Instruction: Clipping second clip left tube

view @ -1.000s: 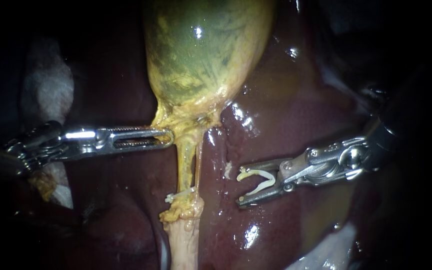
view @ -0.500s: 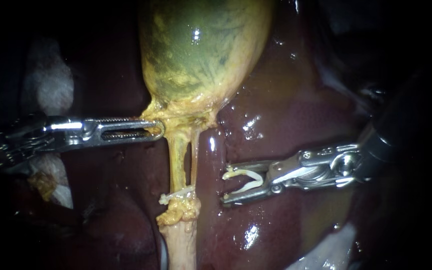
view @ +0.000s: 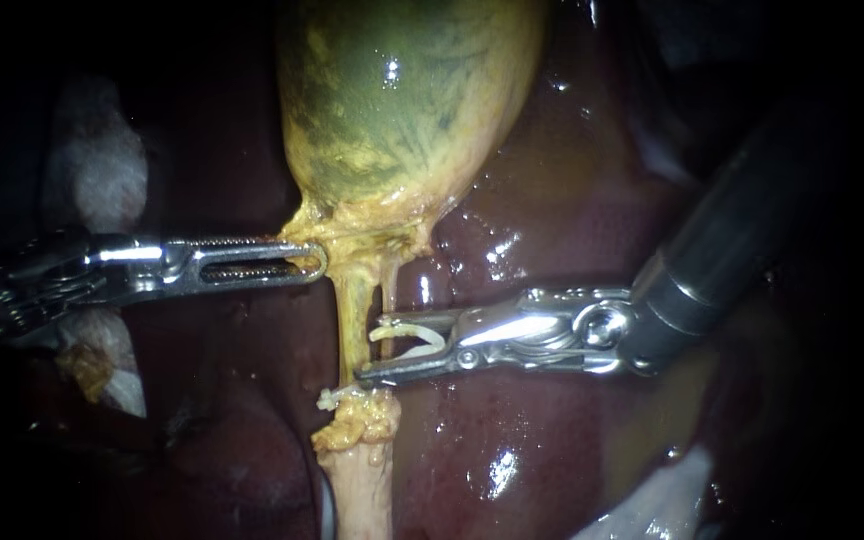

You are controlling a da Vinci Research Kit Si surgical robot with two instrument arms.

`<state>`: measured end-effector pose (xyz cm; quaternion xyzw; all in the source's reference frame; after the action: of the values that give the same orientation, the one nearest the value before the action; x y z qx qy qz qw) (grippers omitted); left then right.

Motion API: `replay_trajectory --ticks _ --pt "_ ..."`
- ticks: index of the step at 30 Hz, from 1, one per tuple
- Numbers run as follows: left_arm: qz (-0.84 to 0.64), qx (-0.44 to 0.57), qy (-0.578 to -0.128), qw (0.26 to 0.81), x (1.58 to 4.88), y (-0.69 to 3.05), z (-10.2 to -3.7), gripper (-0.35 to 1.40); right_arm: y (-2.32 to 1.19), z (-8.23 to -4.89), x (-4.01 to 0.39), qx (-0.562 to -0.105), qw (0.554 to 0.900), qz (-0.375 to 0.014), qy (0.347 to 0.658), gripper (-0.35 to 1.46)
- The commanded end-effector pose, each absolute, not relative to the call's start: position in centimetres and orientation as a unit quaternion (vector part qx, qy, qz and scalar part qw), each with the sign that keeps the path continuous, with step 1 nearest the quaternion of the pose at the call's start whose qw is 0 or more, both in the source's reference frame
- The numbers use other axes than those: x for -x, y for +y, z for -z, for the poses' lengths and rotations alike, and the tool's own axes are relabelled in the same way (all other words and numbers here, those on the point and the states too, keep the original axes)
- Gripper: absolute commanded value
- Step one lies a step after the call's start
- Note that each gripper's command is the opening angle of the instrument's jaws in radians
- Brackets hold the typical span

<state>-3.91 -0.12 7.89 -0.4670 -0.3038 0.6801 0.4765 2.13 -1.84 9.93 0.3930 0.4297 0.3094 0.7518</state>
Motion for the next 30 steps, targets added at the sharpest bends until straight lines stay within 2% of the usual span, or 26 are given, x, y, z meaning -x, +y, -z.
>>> replay_trajectory --ticks 1,15,30 --pt "-0.68 0.467 -0.304 0.477 3.91 -0.12 -7.9 -0.06 -1.85 -9.96 -2.14 -0.392 0.752 -0.309 0.43 0.59" --pt "-0.68 0.467 -0.303 0.477 3.92 -0.14 -7.86 -0.06 -2.05 -10.42 -2.13 -0.39 0.752 -0.316 0.428 0.58" --pt "-0.68 0.467 -0.303 0.478 3.96 -0.15 -7.81 -0.06 -2.07 -10.45 -2.27 -0.394 0.747 -0.329 0.422 0.56"
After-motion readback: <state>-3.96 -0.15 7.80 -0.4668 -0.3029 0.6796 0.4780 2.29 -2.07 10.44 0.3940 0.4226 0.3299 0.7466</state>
